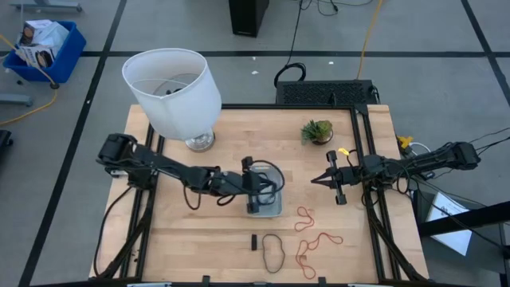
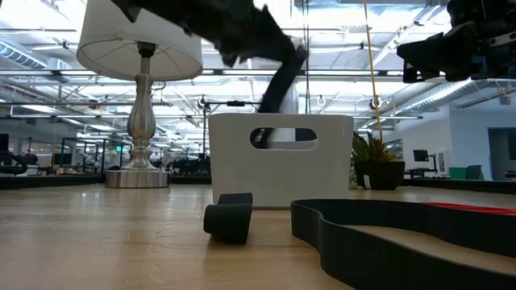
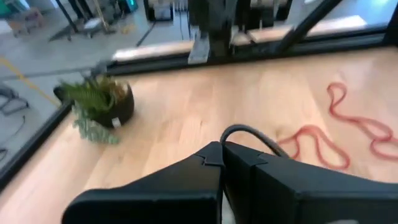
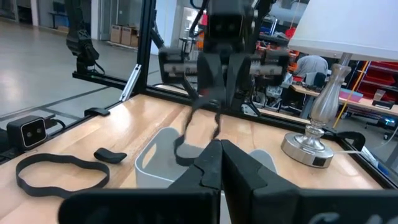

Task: Pick and place rubber bands into bin
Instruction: Put the left large black rubber band into the gray bin

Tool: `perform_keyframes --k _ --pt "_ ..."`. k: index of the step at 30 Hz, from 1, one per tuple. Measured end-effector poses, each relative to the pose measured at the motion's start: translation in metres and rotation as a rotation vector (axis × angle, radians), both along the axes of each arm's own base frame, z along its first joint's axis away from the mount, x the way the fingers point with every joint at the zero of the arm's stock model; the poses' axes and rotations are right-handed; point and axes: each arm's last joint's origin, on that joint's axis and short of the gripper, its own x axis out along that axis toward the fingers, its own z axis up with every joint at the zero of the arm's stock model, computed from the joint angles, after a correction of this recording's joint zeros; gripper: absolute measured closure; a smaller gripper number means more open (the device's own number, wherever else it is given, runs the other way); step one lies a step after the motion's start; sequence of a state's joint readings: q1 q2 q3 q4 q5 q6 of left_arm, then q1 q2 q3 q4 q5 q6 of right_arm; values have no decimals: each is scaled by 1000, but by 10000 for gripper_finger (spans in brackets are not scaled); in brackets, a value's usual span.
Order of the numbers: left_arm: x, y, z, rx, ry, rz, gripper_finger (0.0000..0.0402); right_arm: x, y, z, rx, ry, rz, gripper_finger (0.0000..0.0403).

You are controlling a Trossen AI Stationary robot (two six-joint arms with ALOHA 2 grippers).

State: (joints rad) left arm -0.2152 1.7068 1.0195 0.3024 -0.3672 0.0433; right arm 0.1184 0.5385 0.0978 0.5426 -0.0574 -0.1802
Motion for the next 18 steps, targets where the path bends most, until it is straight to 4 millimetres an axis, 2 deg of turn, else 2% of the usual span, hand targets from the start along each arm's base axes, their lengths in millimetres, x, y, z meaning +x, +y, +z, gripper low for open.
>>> perform_keyframes --k 18 --pt "4 15 -40 -41 196 78 392 0 0 1 9 -5 0 403"
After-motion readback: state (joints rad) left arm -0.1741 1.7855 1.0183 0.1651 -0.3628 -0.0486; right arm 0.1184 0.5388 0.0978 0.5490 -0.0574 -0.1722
